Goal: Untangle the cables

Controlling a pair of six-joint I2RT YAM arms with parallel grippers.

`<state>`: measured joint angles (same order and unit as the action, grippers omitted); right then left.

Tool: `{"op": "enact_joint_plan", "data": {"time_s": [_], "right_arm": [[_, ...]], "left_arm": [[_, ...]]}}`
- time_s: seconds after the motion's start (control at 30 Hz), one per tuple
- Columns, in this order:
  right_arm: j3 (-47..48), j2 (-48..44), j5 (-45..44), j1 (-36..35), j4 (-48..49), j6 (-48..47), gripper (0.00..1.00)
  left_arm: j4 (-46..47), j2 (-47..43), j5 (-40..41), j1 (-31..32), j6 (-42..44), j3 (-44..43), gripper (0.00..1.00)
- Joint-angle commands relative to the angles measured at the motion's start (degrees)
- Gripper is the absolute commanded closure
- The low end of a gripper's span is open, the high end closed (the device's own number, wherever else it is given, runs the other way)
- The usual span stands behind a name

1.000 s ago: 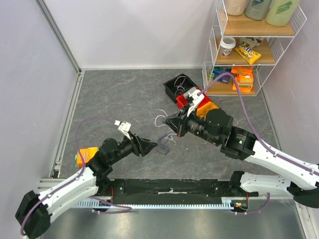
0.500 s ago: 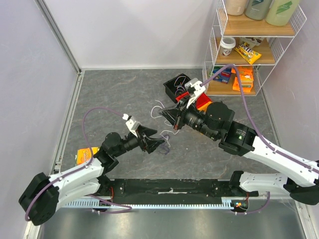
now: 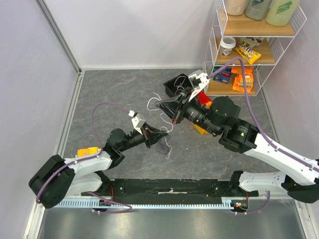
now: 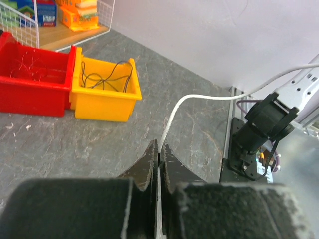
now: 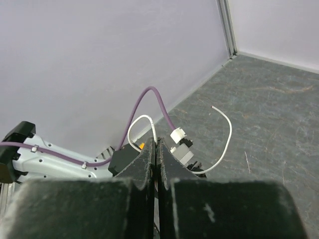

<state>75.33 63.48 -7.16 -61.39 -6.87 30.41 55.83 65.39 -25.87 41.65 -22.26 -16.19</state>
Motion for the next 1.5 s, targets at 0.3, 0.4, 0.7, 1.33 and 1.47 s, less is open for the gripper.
{"op": "enact_joint_plan", "data": {"time_s": [0.3, 0.4, 0.7, 1.33, 1.47], "right_arm": [[16.1, 8.4, -19.3, 0.9, 3.7, -17.2, 1.0], [18.9, 13.1, -21.8, 4.7, 6.1, -22.8, 1.0], [25.7, 21.7, -13.6, 15.6, 7.8, -19.8, 1.0], [36.5, 29.8, -9.8, 23.9, 5.9, -20.3, 1.0], [41.5, 34.9, -9.4, 27.0, 7.9, -22.1, 1.0]], "left_arm": [[-2.6, -7.2, 6.2, 0.2, -12.7, 7.8, 0.98], [-4.7, -10.9, 8.5, 0.3, -13.1, 11.4, 0.98], [-10.0, -19.4, 9.6, 0.2, -10.8, 12.4, 0.98], [-13.0, -22.0, 21.2, 0.2, -14.3, 14.2, 0.32], [-11.5, -22.8, 21.9, 0.2, -14.0, 15.7, 0.31]]}}
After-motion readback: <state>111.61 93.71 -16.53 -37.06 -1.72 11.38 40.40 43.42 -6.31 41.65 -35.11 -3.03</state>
